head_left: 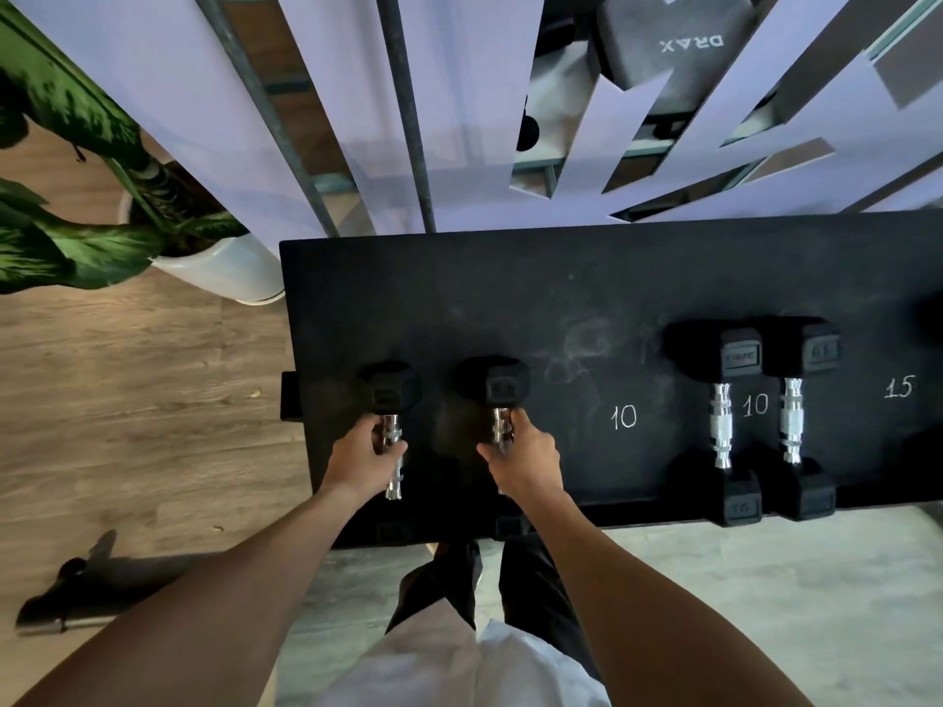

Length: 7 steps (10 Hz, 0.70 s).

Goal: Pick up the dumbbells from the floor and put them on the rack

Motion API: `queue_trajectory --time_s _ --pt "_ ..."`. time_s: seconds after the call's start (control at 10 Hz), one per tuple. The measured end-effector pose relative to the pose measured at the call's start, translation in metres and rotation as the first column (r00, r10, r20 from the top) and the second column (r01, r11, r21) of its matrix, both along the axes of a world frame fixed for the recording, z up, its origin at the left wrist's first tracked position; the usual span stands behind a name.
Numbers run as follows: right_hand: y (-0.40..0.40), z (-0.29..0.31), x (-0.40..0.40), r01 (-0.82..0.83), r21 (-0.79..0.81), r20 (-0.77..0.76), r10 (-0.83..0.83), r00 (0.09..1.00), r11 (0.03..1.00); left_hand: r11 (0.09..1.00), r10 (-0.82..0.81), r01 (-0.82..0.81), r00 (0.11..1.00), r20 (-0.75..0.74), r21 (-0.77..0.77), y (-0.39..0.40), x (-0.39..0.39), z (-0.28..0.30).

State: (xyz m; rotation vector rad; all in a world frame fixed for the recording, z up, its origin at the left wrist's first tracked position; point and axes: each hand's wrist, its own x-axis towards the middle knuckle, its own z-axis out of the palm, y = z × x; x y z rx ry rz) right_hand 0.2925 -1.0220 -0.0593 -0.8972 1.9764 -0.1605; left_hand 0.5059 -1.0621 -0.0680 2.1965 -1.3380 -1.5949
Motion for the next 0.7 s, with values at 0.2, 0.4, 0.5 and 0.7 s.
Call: queue_trajectory --time_s 0.2,0.4,0.5,0.7 --pt "0.004 -0.002 0.002 0.017 0.044 0.048 -0.019 0.999 0.999 1.000 -0.015 0.015 1.000 -0.015 -0.011 0.008 0.001 -0.001" --pt "0.036 0.003 -0.005 -0.037 0.027 0.034 0.036 0.999 0.999 0.995 -0.102 0.102 0.993 0.066 0.002 0.031 0.008 0.006" --pt "0.054 0.011 -0.006 -0.029 -0.009 0.022 0.029 0.999 1.000 0.993 -0.114 0.115 0.989 0.093 -0.006 0.047 0.014 0.010" --pt "0.092 0.034 -0.011 -0.063 -0.015 0.016 0.063 0.998 0.998 0.995 -0.083 0.086 0.995 0.057 -0.053 0.090 0.018 0.033"
